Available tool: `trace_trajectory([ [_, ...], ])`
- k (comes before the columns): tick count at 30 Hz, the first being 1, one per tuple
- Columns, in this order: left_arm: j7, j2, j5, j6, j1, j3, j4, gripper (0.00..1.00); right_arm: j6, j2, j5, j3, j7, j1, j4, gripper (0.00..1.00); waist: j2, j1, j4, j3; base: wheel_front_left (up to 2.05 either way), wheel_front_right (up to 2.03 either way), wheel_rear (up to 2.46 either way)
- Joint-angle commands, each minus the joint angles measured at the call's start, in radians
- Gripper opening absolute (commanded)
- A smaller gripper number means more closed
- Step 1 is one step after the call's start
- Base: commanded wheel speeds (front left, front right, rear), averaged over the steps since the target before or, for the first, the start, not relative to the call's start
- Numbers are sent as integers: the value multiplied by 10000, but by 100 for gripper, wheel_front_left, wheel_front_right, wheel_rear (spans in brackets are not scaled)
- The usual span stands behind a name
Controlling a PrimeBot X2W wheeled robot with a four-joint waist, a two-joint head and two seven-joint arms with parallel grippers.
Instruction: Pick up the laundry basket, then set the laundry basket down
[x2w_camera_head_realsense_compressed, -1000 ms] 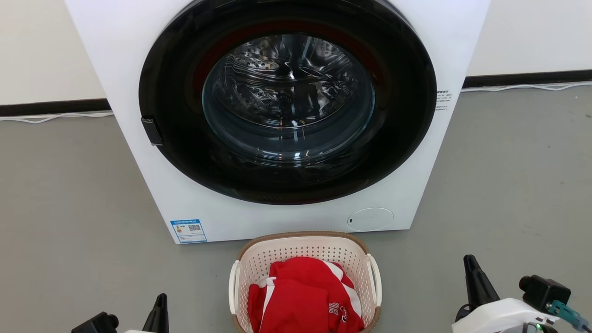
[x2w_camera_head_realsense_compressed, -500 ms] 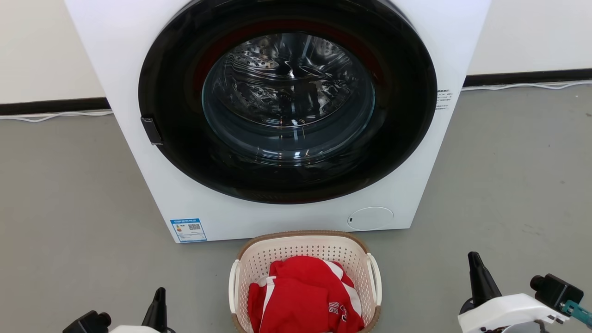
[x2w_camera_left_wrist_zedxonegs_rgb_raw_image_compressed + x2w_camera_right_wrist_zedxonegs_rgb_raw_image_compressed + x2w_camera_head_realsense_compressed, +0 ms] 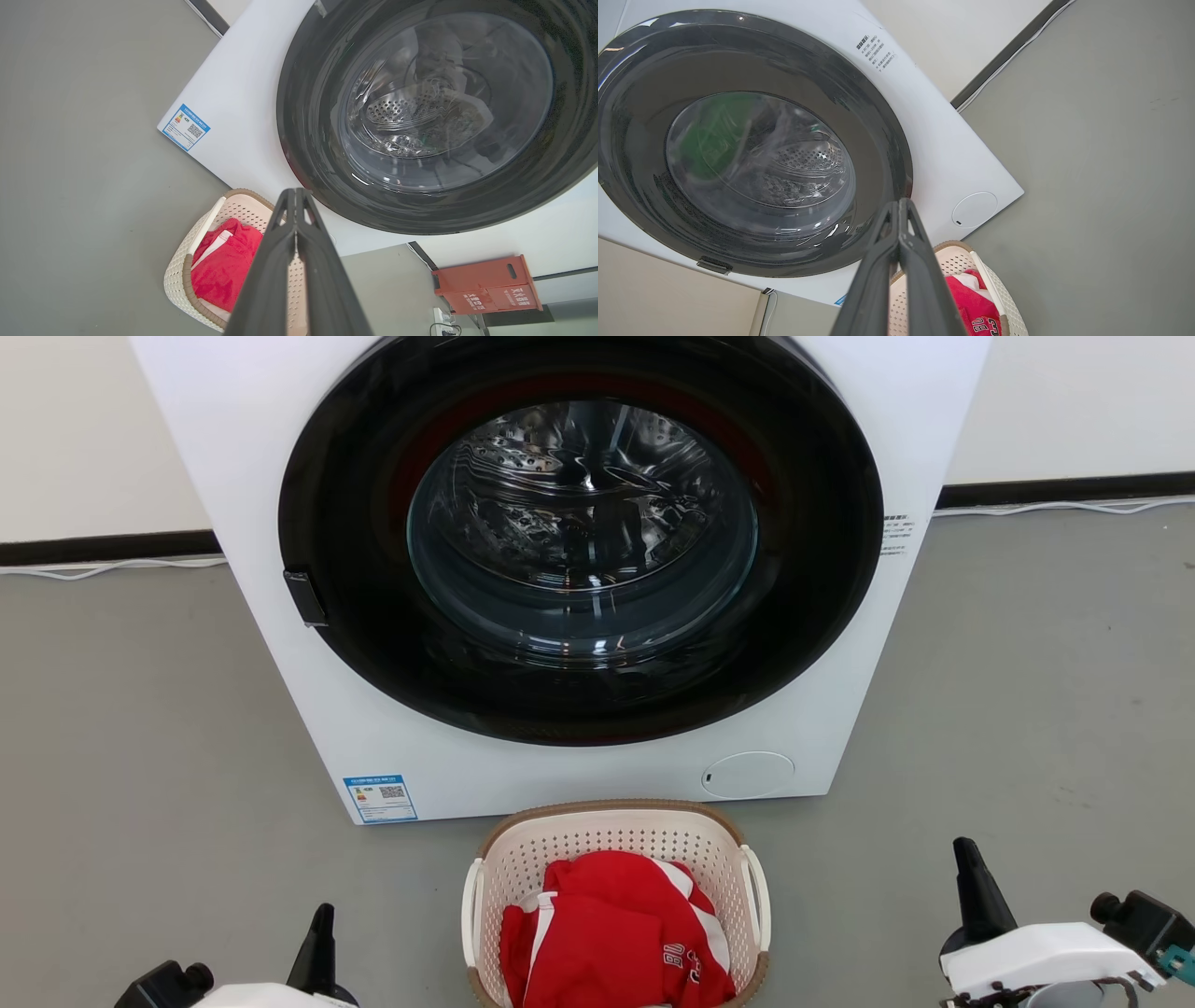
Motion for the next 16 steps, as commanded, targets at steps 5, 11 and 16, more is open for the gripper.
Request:
trace_trajectory([
  [5, 188, 93, -733, -90, -591, 225, -451, 0, 38, -49, 855, 29, 218, -385, -415, 0, -1, -1, 1, 13, 0, 0, 0],
  [11, 365, 90, -1374, -102, -624, 250, -602, 0, 42, -41, 1597, -10, 391, -392, -537, 0, -1, -1, 1, 28, 0, 0, 0],
  [16, 482, 88, -1799, -110, -646, 267, -702, 0, 44, -35, 2088, -36, 505, -396, -617, 0, -1, -1, 2, 38, 0, 0, 0],
])
